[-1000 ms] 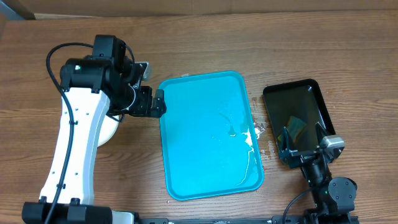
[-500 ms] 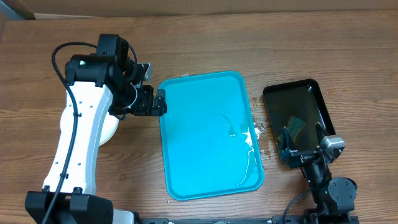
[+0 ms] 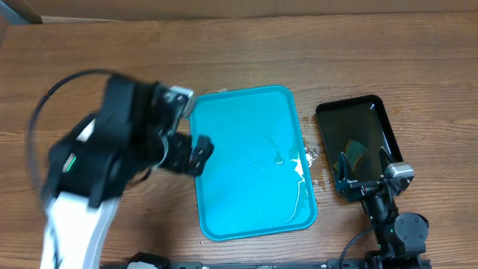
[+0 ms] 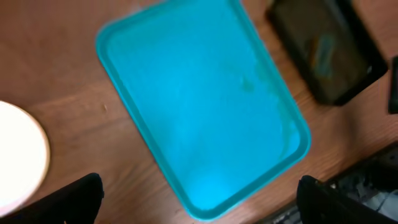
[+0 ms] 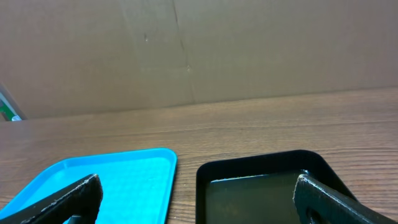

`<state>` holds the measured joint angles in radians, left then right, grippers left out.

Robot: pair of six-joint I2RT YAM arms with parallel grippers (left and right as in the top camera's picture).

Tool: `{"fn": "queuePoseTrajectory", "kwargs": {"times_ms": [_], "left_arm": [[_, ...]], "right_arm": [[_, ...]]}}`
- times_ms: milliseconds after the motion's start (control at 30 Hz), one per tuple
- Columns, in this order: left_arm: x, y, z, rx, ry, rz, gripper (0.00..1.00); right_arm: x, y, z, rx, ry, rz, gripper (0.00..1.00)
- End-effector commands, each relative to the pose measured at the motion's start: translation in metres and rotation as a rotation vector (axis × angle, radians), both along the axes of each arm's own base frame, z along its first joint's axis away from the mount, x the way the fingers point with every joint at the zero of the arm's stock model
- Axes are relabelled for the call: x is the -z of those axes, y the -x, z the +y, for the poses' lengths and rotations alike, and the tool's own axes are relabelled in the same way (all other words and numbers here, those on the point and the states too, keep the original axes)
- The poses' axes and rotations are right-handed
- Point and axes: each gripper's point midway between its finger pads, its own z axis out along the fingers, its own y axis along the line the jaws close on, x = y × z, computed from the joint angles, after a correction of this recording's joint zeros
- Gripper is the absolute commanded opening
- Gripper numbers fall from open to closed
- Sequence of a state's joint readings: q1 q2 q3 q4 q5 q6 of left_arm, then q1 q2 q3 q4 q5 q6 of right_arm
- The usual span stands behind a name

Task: Clean dirty plates on tray and stack at the side

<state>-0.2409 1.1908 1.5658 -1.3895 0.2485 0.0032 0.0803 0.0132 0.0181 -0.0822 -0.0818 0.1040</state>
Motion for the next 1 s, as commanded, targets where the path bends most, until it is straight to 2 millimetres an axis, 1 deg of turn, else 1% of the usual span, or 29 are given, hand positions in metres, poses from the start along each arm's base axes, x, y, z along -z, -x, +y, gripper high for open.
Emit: {"fn": "queuePoseTrajectory", "kwargs": {"times_ms": [0, 33, 133, 200, 267, 367, 500, 600, 800, 967], "left_arm": [[-0.015, 0.009, 0.023, -0.069, -0.031, -0.122, 0.99], [-0.023, 0.008, 0.029, -0.093, -0.029, -0.18, 1.0], [-0.047, 0.003, 0.038, -0.133, 0.0, -0.376, 1.0], [-0.06, 0.001, 0.043, -0.156, 0.022, -0.498, 1.0], [-0.067, 0.002, 0.047, -0.177, 0.04, -0.608, 1.0], [-0.066, 0.006, 0.054, -0.209, 0.057, -0.743, 1.0], [-0.048, 0.014, 0.067, -0.278, 0.083, -0.864, 1.0], [-0.025, 0.019, 0.074, -0.321, 0.105, -0.917, 1.0], [0.023, 0.019, 0.074, -0.341, 0.154, -0.986, 1.0], [0.055, 0.015, 0.074, -0.364, 0.218, -1.031, 1.0]], "right_arm": [[0.002, -0.001, -0.002, 0.012, 0.0, -0.002, 1.0], [0.002, -0.001, -0.002, 0.012, 0.0, -0.002, 1.0], [0.002, -0.001, -0.002, 0.012, 0.0, -0.002, 1.0], [0.002, -0.001, -0.002, 0.012, 0.0, -0.002, 1.0], [0.002, -0.001, -0.002, 0.012, 0.0, -0.002, 1.0], [0.002, -0.001, -0.002, 0.012, 0.0, -0.002, 1.0], [0.002, -0.001, -0.002, 0.012, 0.0, -0.002, 1.0], [0.002, -0.001, -0.002, 0.012, 0.0, -0.002, 1.0], [0.002, -0.001, -0.002, 0.012, 0.0, -0.002, 1.0], [0.002, -0.001, -0.002, 0.012, 0.0, -0.002, 1.0]]}}
